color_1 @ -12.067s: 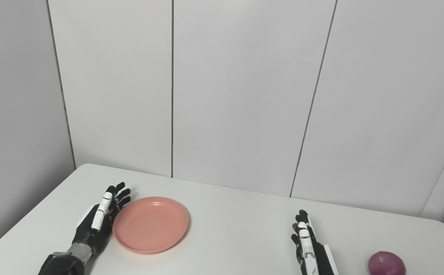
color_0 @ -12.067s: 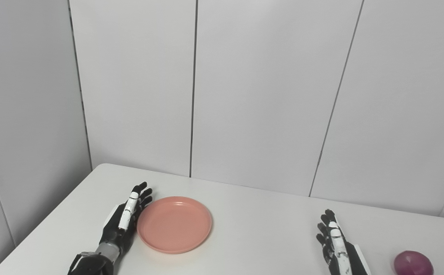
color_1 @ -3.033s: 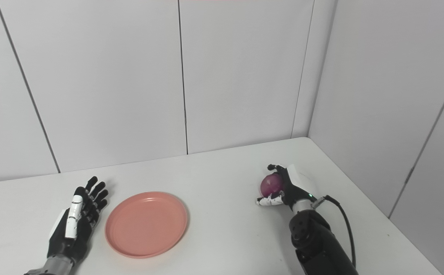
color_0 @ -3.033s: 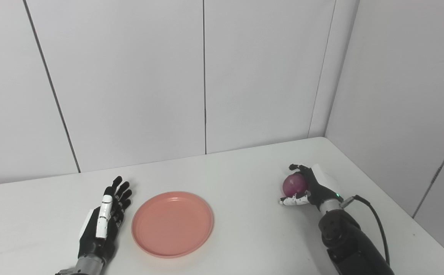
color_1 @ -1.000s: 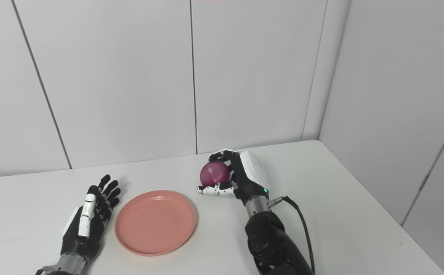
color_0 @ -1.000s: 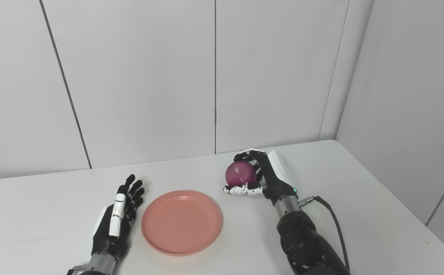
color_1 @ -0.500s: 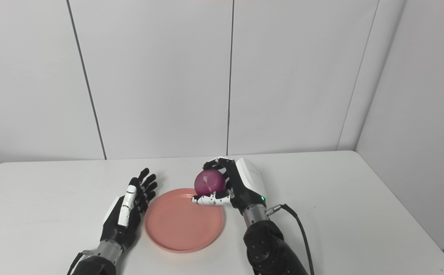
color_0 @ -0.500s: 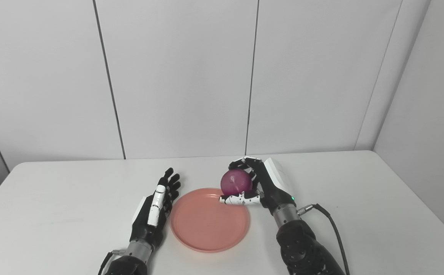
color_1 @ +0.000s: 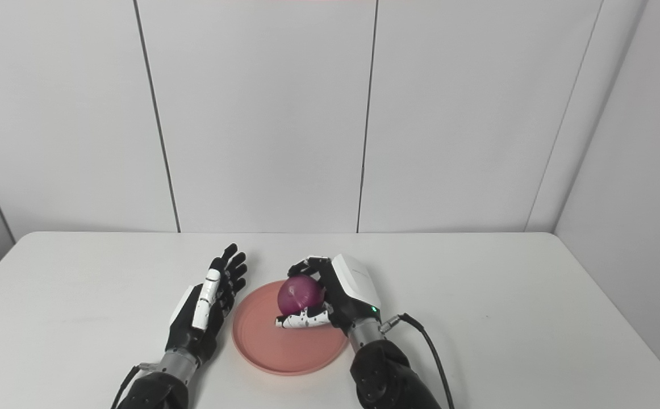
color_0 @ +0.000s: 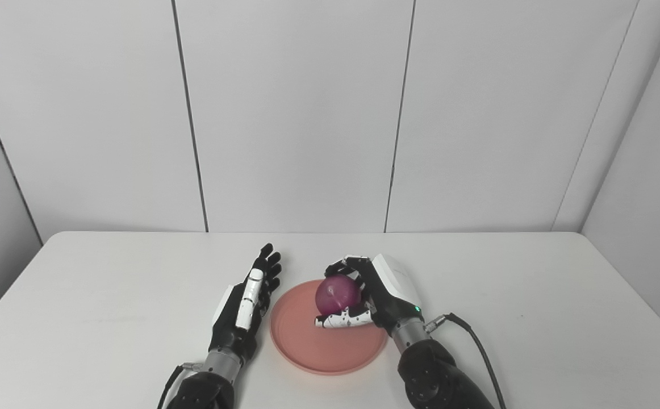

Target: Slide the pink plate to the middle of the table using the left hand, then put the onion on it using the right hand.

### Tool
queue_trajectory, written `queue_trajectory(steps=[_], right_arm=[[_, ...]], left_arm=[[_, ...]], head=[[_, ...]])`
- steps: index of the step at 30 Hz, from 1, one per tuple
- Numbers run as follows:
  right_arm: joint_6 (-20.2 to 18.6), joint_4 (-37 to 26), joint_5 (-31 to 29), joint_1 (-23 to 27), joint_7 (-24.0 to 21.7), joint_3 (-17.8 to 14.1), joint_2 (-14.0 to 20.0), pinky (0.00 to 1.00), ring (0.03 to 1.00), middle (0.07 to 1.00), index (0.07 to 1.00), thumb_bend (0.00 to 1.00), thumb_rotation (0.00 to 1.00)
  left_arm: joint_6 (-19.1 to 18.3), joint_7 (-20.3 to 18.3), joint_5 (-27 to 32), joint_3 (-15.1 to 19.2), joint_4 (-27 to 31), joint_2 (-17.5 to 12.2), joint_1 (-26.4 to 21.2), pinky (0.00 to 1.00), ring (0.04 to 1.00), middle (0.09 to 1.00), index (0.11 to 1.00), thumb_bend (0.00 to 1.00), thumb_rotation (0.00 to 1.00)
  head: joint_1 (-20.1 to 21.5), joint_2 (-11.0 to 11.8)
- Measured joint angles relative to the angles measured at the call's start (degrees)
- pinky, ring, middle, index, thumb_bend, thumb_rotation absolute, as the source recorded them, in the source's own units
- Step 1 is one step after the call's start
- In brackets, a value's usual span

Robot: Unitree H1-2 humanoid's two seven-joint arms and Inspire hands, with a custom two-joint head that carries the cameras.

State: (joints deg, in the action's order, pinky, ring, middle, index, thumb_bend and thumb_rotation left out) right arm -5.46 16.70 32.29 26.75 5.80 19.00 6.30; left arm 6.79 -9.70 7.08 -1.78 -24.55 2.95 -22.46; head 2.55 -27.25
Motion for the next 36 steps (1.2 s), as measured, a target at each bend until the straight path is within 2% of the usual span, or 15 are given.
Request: queue_trajectory(steps=[9,12,22,23,24,25,28,29,30,33,35,36], right_arm=[[0.4,3.4,0.6,0.4,0.0,1.4,-0.3,0.31,0.378,0.473,0.547,0.5,0.0],[1.6,4.6,0.6,1.1,0.1,1.6,-0.1,0.34,0.389,0.483,0.543,0.5,0.0],[2.9,4.7,0.8,1.1,0.0,2.2,0.2,0.43,0.414,0.48,0.542,0.51,0.0],[3.0,4.7,0.8,1.0,0.0,2.3,0.3,0.47,0.5,0.477,0.524,0.51,0.0],[3.3,4.6,0.8,1.0,0.0,2.4,0.5,0.5,0.545,0.511,0.515,0.51,0.03],[3.9,4.5,0.8,0.9,0.0,2.4,0.6,0.57,0.609,0.61,0.502,0.5,0.1],[6.7,4.1,1.8,0.3,0.8,2.7,1.0,0.65,0.662,0.672,0.498,0.5,0.14],[7.1,3.7,1.9,0.0,1.1,2.8,1.1,0.68,0.691,0.698,0.604,0.5,0.29],[7.2,2.9,2.0,-0.2,1.1,2.7,1.2,0.7,0.712,0.716,0.662,0.51,0.38],[8.0,1.8,2.1,-0.6,1.1,2.7,1.4,0.72,0.754,0.759,0.741,0.56,0.61],[9.0,1.0,2.1,-0.8,1.1,2.6,1.7,0.74,0.773,0.777,0.766,0.58,0.69],[9.3,0.6,2.1,-0.9,1.1,2.6,1.9,0.74,0.776,0.779,0.769,0.58,0.7]], left_arm=[[0.0,0.2,-0.1,0.0,0.4,0.0,0.5,1.0,0.989,0.982,0.974,0.63,1.0],[0.0,0.4,-0.1,0.0,1.0,0.1,0.8,1.0,0.988,0.981,0.975,0.62,1.0],[0.0,0.7,-0.1,-0.2,1.2,0.1,0.9,1.0,0.986,0.981,0.975,0.62,1.0],[0.0,0.8,-0.1,-0.2,1.2,0.1,0.9,1.0,0.986,0.981,0.975,0.62,1.0],[0.0,0.8,-0.1,-0.2,1.2,0.1,0.9,1.0,0.986,0.981,0.975,0.62,1.0],[0.0,0.9,-0.1,-0.2,1.2,0.1,0.9,1.0,0.986,0.981,0.976,0.62,1.0],[0.0,1.1,-0.2,-0.2,1.2,0.1,0.9,0.99,0.985,0.981,0.976,0.62,1.0],[0.0,1.1,-0.2,-0.2,1.2,0.1,0.9,0.99,0.984,0.98,0.975,0.62,1.0],[0.0,1.2,-0.2,-0.2,1.2,0.1,0.9,0.99,0.983,0.98,0.975,0.62,1.0],[0.0,1.2,-0.2,-0.2,1.2,0.1,0.9,0.99,0.984,0.981,0.978,0.62,1.0],[0.0,1.2,-0.2,-0.3,1.2,0.1,0.9,0.99,0.984,0.981,0.978,0.61,1.0],[0.0,1.2,-0.2,-0.3,1.2,0.0,0.9,0.99,0.984,0.981,0.978,0.61,1.0]], head=[[-0.3,-0.1],[-0.3,-0.3],[-0.4,-0.4],[-0.4,-0.4],[-0.4,-0.4],[-0.4,-0.4],[-0.4,-0.3],[-0.4,-0.3],[-0.3,-0.2],[-0.3,-0.3],[-0.3,-0.3],[-0.3,-0.3]])
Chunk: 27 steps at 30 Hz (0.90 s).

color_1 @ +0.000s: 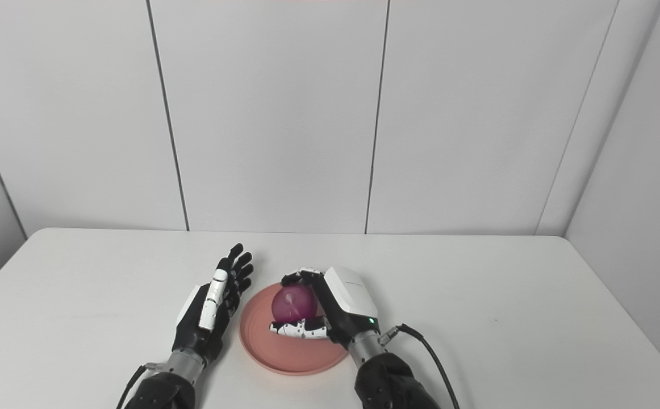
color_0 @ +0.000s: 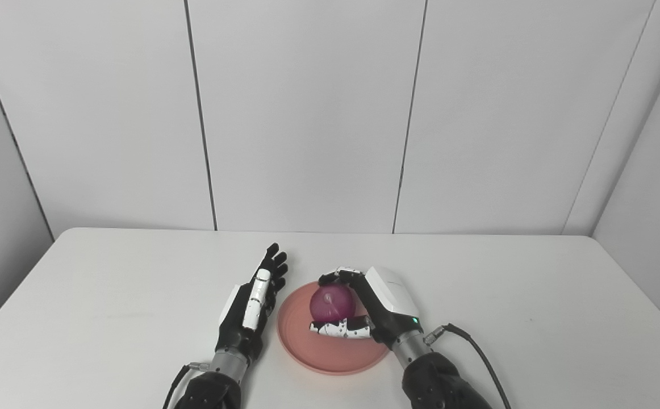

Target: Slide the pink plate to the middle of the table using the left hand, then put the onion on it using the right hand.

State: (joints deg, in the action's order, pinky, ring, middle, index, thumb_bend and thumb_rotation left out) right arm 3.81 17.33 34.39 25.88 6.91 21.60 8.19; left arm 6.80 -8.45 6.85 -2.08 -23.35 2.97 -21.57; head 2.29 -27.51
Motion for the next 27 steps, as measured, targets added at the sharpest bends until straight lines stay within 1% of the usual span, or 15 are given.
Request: queue_trajectory(steps=[5,8,9,12,14,17,20,22,25,27], right_arm=[[0.5,-0.7,-0.2,-0.3,-0.1,-0.2,0.6,0.76,0.809,0.817,0.811,0.61,0.78],[2.0,-1.7,-0.2,-1.1,0.0,-0.4,0.8,0.81,0.843,0.851,0.842,0.6,0.83],[2.4,-1.9,-0.1,-1.3,0.1,-0.4,0.8,0.84,0.863,0.871,0.863,0.62,0.85],[2.9,-2.8,-0.2,-2.2,0.2,-1.2,0.8,0.86,0.886,0.901,0.893,0.62,0.88],[3.1,-3.9,-1.0,-2.9,0.2,-2.3,0.8,0.86,0.905,0.926,0.918,0.62,0.91],[3.3,-4.9,-4.1,-3.7,-0.2,-4.0,0.7,0.88,0.951,0.972,0.962,0.61,0.98],[3.3,-6.5,-6.6,-5.1,-1.5,-5.6,0.6,0.89,0.96,0.984,0.969,0.6,1.0],[3.3,-6.6,-8.9,-5.7,-2.3,-6.9,0.2,0.92,0.984,0.997,0.994,0.57,0.96],[3.2,-6.6,-13.0,-6.8,-2.9,-9.5,-0.8,0.96,0.999,1.0,1.0,0.54,1.0],[3.1,-6.6,-14.7,-7.4,-3.6,-10.7,-1.2,0.99,1.0,1.0,1.0,0.55,1.0]], left_arm=[[0.0,0.0,0.0,0.0,0.0,-0.1,0.0,1.0,0.981,0.977,0.974,0.62,1.0],[0.0,0.0,0.0,0.0,0.0,-0.1,0.1,1.0,0.986,0.982,0.983,0.62,1.0],[0.0,-0.1,0.0,0.0,0.0,-0.2,0.1,1.0,0.985,0.981,0.983,0.62,1.0],[0.0,-0.2,0.2,0.1,0.3,-0.2,0.3,1.0,0.986,0.983,0.985,0.62,1.0],[0.0,-0.3,0.3,0.1,0.5,-0.2,0.5,1.0,0.988,0.987,0.991,0.62,1.0],[0.0,-0.6,0.3,0.1,0.6,-0.5,0.6,1.0,0.987,0.989,0.995,0.62,1.0],[0.0,-0.6,0.3,0.2,0.7,-0.7,0.8,0.99,0.985,0.988,0.992,0.62,1.0],[0.0,-0.7,0.3,0.3,0.8,-0.8,1.0,1.0,0.986,0.99,0.993,0.62,1.0],[0.0,-0.8,0.3,0.3,1.1,-1.0,1.6,1.0,0.987,0.99,0.991,0.62,1.0],[-0.1,-0.8,0.3,0.4,1.5,-1.1,1.9,0.99,0.986,0.986,0.986,0.61,1.0]], head=[[-0.1,-0.1],[-0.1,-0.1],[-0.1,-0.1],[-0.2,-0.2],[-0.2,-0.2],[-0.1,-0.1],[0.2,-0.1],[0.3,0.0],[0.3,-0.2],[0.4,-0.4]])
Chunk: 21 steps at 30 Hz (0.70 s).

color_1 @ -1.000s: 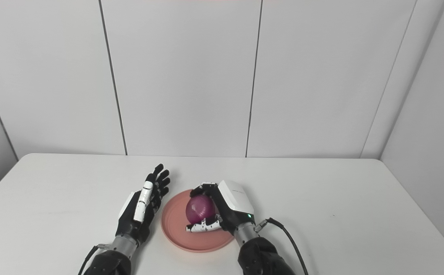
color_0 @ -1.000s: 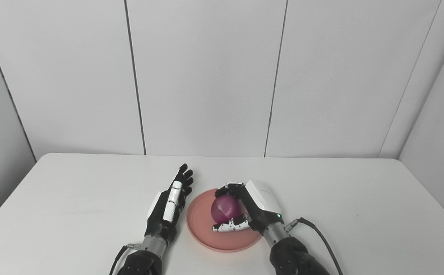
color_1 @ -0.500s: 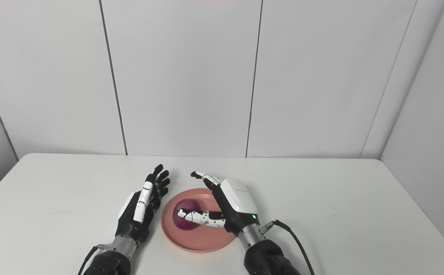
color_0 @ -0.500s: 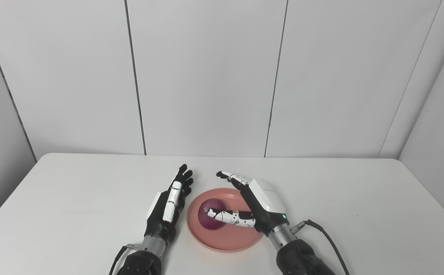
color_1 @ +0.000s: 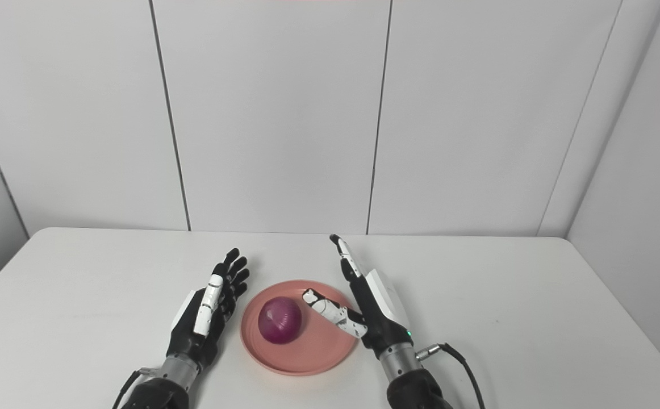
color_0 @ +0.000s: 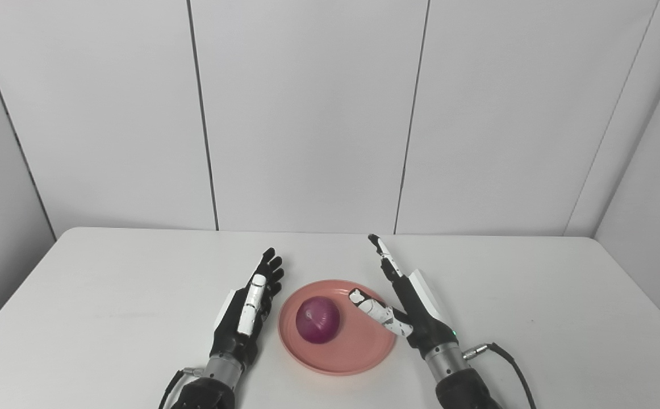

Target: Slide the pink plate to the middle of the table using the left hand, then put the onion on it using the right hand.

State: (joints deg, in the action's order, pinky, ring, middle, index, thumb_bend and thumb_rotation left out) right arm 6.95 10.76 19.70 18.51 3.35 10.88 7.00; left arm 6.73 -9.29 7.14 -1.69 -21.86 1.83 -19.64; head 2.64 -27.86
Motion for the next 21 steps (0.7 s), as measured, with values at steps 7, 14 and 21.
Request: queue_trajectory(steps=[7,14,21], right_arm=[[-3.6,0.1,-4.2,-0.4,-0.3,-4.4,-1.4,1.0,1.0,1.0,1.0,0.64,1.0],[-4.2,0.9,-10.2,-0.6,-0.9,-7.8,-3.2,0.99,0.985,0.993,0.992,0.59,1.0],[-4.2,2.5,-14.2,-0.6,-1.6,-9.1,-3.7,1.0,0.997,1.0,1.0,0.59,1.0]], left_arm=[[0.7,0.2,0.0,1.2,0.7,-0.4,0.6,0.97,0.976,0.973,0.969,0.59,1.0],[2.2,0.6,0.2,2.3,0.4,-0.4,0.6,0.94,0.95,0.948,0.937,0.59,1.0],[3.8,1.4,0.0,2.7,-0.4,-0.7,0.2,0.94,0.956,0.957,0.948,0.6,1.0]], head=[[0.1,-0.1],[0.2,-0.4],[0.5,-0.7]])
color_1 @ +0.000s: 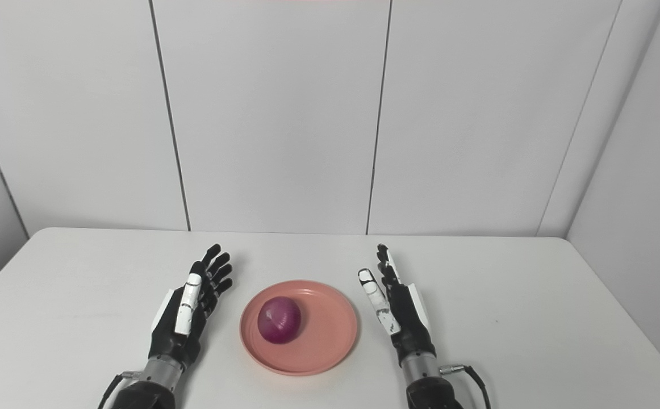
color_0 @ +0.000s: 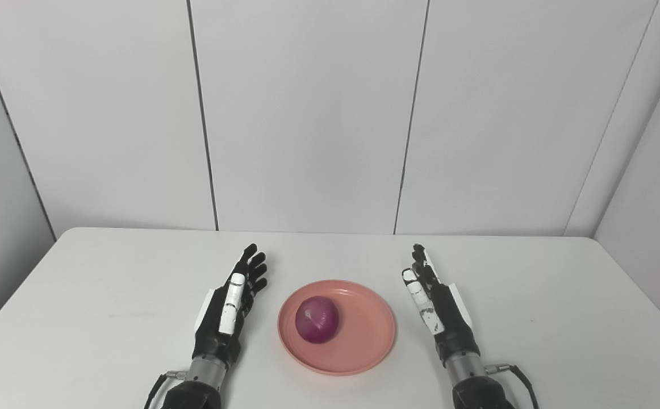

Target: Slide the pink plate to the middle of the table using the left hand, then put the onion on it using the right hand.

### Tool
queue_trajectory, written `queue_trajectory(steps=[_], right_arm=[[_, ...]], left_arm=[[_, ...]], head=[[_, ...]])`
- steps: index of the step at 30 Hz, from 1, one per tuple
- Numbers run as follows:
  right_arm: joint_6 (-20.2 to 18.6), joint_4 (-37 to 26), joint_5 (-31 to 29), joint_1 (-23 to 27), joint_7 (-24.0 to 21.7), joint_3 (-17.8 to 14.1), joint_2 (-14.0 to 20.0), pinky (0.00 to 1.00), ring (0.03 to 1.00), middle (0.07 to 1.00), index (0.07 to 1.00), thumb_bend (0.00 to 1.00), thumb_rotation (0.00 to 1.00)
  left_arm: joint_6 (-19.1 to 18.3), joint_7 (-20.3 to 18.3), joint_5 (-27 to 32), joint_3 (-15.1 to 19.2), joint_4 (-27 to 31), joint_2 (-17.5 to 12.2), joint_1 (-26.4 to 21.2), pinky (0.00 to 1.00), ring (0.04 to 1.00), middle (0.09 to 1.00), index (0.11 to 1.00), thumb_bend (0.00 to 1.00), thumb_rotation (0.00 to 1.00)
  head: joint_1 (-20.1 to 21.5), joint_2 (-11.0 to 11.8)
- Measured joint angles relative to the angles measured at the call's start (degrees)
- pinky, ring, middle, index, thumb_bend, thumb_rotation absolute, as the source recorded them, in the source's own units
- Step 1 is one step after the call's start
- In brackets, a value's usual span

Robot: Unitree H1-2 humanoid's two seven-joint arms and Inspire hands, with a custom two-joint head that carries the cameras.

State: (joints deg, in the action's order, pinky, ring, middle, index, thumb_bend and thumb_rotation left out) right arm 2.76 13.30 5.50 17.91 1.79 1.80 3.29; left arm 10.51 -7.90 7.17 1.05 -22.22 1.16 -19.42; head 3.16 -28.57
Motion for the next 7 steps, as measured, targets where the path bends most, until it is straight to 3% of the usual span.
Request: queue_trajectory(steps=[7], right_arm=[[0.0,0.0,-2.0,0.0,-0.9,-0.4,-0.4,1.0,1.0,1.0,1.0,0.58,1.0]], left_arm=[[0.3,0.2,-0.2,-0.1,0.0,-0.1,0.0,0.95,0.955,0.955,0.946,0.61,1.0]], head=[[-0.1,0.0]])
